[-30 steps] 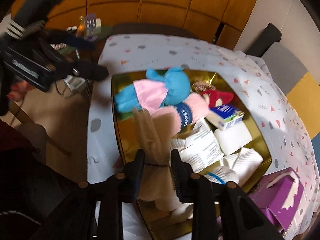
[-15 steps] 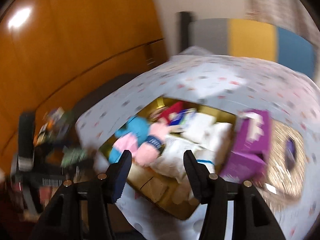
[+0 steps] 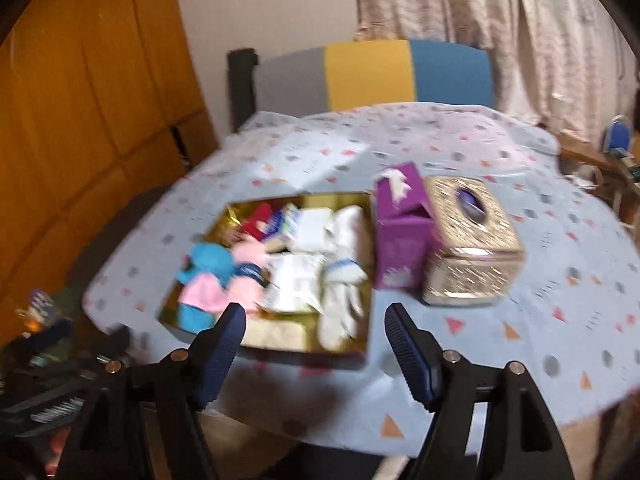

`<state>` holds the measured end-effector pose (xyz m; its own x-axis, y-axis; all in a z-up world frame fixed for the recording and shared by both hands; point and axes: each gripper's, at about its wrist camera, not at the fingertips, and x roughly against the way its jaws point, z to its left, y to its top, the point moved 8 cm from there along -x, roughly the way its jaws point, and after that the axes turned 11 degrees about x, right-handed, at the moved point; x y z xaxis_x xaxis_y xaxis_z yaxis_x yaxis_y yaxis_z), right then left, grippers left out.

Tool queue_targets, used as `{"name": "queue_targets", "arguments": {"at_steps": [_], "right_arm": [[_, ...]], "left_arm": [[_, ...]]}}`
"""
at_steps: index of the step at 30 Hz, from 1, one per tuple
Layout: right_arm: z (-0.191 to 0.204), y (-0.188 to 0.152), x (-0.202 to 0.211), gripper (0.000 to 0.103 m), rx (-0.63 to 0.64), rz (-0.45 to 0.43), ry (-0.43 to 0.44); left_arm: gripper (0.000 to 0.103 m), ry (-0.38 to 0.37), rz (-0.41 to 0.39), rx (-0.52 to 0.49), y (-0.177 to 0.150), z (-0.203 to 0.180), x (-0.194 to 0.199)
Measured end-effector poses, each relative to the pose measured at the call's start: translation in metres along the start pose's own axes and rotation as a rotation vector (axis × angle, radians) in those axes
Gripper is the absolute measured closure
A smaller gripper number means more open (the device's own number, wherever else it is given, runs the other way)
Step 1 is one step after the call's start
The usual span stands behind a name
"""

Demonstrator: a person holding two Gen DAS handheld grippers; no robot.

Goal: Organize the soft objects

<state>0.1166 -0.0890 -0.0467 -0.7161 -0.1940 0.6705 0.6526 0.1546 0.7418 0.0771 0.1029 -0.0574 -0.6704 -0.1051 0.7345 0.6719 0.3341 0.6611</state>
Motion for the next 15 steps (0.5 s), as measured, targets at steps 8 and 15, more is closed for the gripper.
{"name": "queue_targets", "arguments": {"at_steps": [8,15], "right_arm": [[0.004,-0.022,0.016,0.03,0.014,-0.002,-0.087],[0.005,-0.025,0.027,0.03,-0.019,0.0,-0.109]], "left_arm": [[0.0,0.004,0.025,0.005,-0.015,0.008,0.014],[0.0,0.006,0.017,0.004,-0.019,0.012,0.024]]}}
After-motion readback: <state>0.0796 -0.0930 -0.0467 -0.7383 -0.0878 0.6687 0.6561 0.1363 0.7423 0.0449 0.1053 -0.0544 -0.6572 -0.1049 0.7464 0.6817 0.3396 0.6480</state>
